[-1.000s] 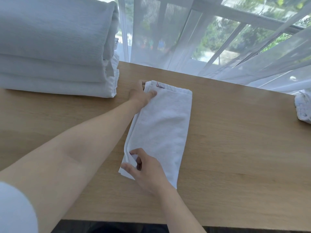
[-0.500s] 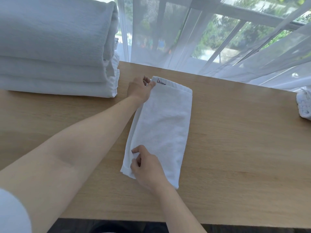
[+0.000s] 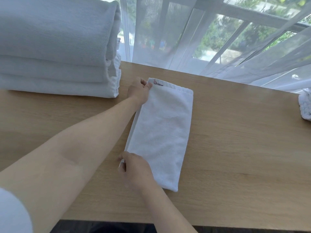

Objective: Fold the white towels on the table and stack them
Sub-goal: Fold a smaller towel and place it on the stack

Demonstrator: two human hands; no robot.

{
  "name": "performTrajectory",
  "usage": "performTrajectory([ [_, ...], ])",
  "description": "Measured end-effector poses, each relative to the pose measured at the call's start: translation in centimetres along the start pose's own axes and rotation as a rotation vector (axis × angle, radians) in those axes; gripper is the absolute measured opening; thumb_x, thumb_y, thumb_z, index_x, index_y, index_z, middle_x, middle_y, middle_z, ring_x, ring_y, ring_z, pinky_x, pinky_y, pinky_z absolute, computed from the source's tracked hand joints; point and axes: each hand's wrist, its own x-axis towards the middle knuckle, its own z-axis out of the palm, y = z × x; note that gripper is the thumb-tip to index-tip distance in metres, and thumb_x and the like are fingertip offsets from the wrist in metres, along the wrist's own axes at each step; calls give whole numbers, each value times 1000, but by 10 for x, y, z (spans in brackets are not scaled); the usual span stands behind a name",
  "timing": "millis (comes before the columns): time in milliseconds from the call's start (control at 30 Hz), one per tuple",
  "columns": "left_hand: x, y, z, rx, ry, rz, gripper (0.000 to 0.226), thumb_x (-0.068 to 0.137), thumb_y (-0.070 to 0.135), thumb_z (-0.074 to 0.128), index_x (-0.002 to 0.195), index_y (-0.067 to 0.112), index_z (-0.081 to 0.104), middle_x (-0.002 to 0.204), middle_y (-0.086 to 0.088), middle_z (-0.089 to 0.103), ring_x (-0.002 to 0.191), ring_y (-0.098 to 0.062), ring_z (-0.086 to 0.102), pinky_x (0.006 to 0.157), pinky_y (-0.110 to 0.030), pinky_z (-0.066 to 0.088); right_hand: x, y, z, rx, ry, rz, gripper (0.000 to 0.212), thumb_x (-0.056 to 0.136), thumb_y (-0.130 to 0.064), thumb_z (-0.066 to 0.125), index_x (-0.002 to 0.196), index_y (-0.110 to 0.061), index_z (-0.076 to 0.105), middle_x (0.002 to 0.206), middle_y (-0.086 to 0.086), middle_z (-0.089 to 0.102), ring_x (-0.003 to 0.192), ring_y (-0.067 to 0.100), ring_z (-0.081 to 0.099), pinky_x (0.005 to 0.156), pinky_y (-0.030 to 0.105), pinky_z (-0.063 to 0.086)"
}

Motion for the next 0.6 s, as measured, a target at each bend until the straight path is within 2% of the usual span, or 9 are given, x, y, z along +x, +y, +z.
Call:
performTrajectory([
  [67, -2, -1, 1, -35, -1, -4, 20, 97, 35, 63, 87, 26, 49, 80, 8, 57, 78, -14, 56, 67, -30, 46, 1, 1, 2, -64, 1, -2, 34, 100, -18, 43, 129, -16, 61, 118, 3, 66, 106, 21, 59, 81, 30, 43],
  [133, -5, -3, -1, -92, 2, -13, 19, 94, 38, 68, 91, 27, 52, 88, 8, 62, 86, -15, 62, 74, -31, 53, 2, 3, 3, -99, 6, -20, 34, 101, -21, 41, 128, -16, 61, 115, 4, 67, 103, 22, 61, 83, 34, 48],
  [200, -8, -5, -4, -132, -39, -22, 29, 89, 40, 74, 103, 25, 54, 100, 6, 64, 96, -16, 64, 83, -34, 56, 3, 2, 3, -88, 11, -19, 32, 102, -29, 41, 123, -17, 62, 107, 2, 67, 98, 20, 61, 83, 38, 51],
  [267, -12, -8, -8, -128, -85, -48, 46, 82, 43, 82, 112, 25, 51, 102, 6, 62, 98, -15, 63, 85, -35, 56, 3, 3, 1, -42, 4, -7, 29, 101, -33, 44, 117, -20, 64, 94, -5, 67, 88, 13, 60, 77, 34, 50],
  [333, -16, -13, -11, -89, -115, -82, 53, 76, 43, 86, 112, 23, 53, 102, 5, 63, 95, -14, 64, 85, -35, 57, 2, 7, -1, 100, 17, 35, 23, 99, -34, 48, 108, -23, 66, 73, -16, 59, 71, 1, 54, 66, 22, 43],
  [400, -20, -17, -12, -55, -126, -91, 40, 78, 38, 86, 105, 20, 61, 101, 2, 68, 93, -17, 68, 86, -40, 59, 2, 13, -5, 283, 56, 92, 17, 98, -33, 52, 102, -25, 67, 64, -16, 53, 61, -1, 51, 60, 14, 38],
  [500, -23, -20, -13, -35, -84, -35, 20, 84, 32, 81, 92, 21, 67, 97, 0, 72, 90, -19, 71, 87, -44, 59, 1, 20, -12, 456, 87, 131, 11, 96, -34, 55, 98, -32, 66, 73, -4, 61, 62, -1, 52, 58, 13, 44],
  [600, -27, -19, -15, -92, -98, -57, 20, 87, 35, 77, 94, 21, 66, 105, -2, 73, 98, -21, 70, 92, -46, 57, -2, 24, -17, 511, 117, 151, 9, 95, -33, 56, 97, -37, 64, 73, -4, 60, 61, 0, 51, 58, 16, 46],
])
